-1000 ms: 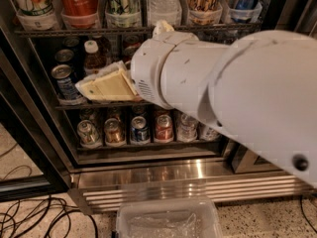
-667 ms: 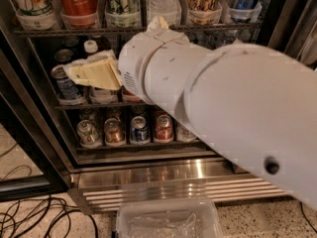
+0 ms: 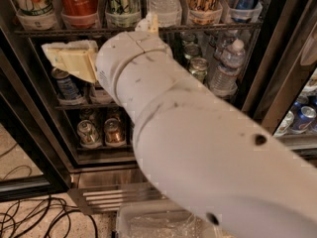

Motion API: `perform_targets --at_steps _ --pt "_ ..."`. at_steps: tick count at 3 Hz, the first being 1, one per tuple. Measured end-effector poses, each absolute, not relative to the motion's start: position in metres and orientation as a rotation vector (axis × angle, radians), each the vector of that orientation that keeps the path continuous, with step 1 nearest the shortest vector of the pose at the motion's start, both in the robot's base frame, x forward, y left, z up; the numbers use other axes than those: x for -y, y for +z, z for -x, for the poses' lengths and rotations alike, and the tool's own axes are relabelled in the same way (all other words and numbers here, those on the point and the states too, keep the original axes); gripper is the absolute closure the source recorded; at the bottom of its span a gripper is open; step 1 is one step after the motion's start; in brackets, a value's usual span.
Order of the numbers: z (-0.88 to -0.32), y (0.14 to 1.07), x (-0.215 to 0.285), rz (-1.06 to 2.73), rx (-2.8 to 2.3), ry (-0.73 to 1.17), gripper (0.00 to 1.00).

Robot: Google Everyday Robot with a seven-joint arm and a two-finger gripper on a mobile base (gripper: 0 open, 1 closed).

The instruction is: Pick green can from top shelf of fridge

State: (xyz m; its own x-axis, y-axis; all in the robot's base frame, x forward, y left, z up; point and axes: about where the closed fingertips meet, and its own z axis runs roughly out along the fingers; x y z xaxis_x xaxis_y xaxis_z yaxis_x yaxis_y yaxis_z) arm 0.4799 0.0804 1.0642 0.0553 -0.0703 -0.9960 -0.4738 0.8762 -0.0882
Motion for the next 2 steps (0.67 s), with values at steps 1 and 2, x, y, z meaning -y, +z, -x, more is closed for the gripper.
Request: perform_targets --at_steps 1,2 --pt "-0.4837 1.0703 -0.0753 0.380 -1.469 0.330 0.00" --pt "-0.4836 1.0707 -0.0754 0.380 -1.468 0.329 0.00"
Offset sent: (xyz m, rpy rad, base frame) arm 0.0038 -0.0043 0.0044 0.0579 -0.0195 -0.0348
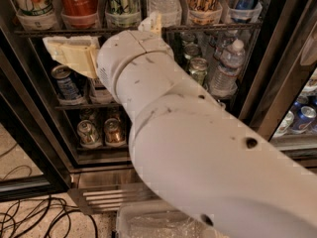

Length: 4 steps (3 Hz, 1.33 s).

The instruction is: Pick green can from top shelf of fridge

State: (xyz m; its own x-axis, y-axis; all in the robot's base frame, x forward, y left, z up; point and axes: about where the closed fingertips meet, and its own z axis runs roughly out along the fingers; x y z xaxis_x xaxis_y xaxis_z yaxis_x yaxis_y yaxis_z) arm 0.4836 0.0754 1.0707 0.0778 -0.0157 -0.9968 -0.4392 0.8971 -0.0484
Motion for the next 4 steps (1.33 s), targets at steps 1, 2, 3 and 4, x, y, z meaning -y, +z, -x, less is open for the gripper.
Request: perform_targets --at_steps 1,2,3,4 --pt "-0.489 1.070 -0.075 0.367 -1.464 0.319 0.03" --pt "-0.502 1.064 -0.075 0.357 -1.465 0.301 0.13" --pt "-0.516 1.058 -0.070 0.346 -1.470 0.276 0.15" --pt "-0.526 1.054 -0.066 0.348 -1.473 0.238 0.23"
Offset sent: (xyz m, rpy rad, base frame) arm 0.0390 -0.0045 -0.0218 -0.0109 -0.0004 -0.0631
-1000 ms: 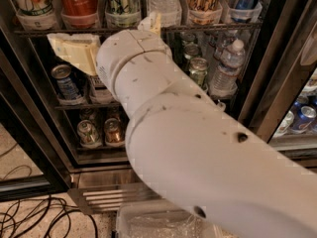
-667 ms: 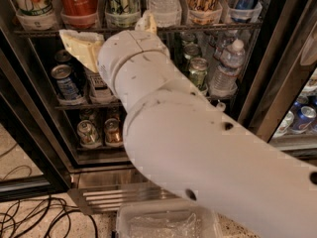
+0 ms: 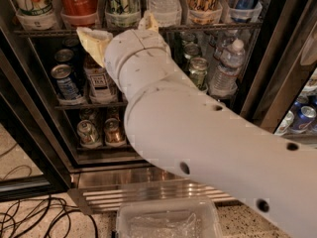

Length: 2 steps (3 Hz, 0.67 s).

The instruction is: Pick green can from top shelf of fridge

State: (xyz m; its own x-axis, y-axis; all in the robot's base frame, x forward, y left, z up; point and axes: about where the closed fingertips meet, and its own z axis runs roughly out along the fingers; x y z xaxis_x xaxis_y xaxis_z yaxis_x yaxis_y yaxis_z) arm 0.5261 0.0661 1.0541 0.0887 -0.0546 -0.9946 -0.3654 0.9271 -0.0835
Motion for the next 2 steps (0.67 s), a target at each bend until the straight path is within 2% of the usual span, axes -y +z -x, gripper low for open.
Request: perform_targets --at_steps 2 --pt "-0.5448 1.0551 -0.0647 0.361 -1.447 0.168 0.37"
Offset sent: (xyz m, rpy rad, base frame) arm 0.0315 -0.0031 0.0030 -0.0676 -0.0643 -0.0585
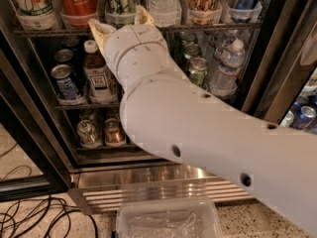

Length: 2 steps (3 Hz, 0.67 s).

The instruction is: Pick green can from top shelf of fridge

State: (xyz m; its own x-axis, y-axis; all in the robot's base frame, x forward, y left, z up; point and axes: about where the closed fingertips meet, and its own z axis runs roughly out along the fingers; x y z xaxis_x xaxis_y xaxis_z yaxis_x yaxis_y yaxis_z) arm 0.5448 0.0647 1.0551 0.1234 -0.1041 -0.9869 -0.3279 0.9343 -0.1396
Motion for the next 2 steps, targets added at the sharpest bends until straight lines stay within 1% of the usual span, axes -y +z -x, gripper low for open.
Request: perform_targets --at_steps 1,2 --pt "-0.5617 1.0609 -0.0692 0.372 -1.423 0.148 0.41" --pt "-0.5679 1.0627 -0.0707 0.375 -1.415 0.142 0.41"
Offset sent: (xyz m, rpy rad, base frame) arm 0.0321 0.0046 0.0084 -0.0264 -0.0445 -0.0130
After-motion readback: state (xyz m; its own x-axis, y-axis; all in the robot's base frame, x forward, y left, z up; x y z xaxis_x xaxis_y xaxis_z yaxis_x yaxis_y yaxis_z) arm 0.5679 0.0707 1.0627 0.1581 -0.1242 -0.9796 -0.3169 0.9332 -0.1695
